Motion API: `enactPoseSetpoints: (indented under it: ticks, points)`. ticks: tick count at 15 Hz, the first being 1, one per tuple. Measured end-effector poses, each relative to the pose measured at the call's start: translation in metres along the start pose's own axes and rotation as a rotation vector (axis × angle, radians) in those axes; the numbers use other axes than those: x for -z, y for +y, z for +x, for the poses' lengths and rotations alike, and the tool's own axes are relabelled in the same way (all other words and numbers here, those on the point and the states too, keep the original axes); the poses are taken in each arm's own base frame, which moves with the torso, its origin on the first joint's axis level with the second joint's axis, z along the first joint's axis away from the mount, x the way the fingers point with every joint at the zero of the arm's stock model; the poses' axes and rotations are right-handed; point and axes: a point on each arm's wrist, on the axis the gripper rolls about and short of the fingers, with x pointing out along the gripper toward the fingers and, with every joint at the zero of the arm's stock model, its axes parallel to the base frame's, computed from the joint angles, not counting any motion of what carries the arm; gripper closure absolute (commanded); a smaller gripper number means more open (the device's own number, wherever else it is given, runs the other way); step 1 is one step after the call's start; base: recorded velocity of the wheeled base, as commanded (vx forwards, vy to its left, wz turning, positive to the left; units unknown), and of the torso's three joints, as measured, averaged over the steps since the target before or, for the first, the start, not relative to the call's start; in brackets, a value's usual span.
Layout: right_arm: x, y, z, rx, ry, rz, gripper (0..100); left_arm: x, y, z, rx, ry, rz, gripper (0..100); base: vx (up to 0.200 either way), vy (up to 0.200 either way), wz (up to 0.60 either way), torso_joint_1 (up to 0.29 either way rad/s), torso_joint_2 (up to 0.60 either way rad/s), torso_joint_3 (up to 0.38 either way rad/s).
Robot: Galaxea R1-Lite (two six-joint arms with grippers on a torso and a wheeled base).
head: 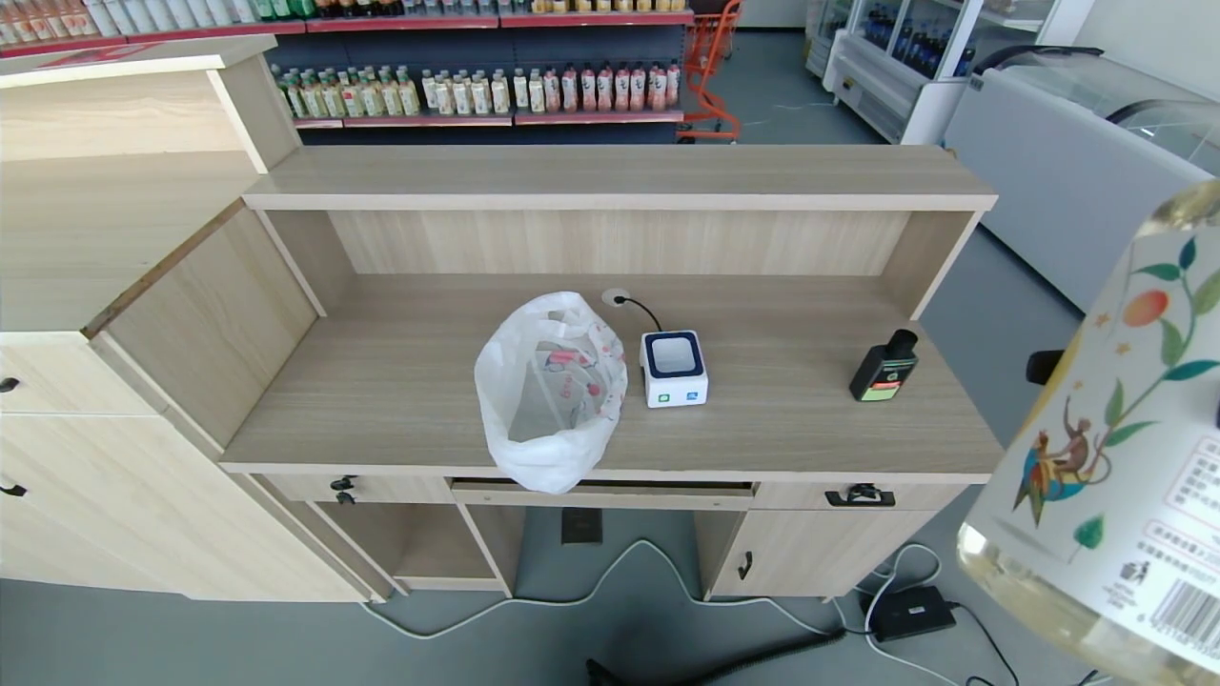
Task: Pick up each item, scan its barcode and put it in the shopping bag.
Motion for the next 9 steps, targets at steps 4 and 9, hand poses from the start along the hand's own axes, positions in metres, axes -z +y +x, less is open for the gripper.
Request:
enactPoseSetpoints:
  ticks: [4, 9]
  points:
    - [-0.001, -0.005, -0.005, 0.045, -0.012, -0.058, 100, 0.000, 0.000, 0.000, 0.000, 0.000, 0.000, 0, 0.000, 0.000, 0.00, 0.000, 0.00, 0.000]
    - [0.004, -0.052, -0.035, 0.453, 0.007, -0.506, 100, 0.000, 0.000, 0.000, 0.000, 0.000, 0.000, 0, 0.000, 0.000, 0.00, 0.000, 0.00, 0.000]
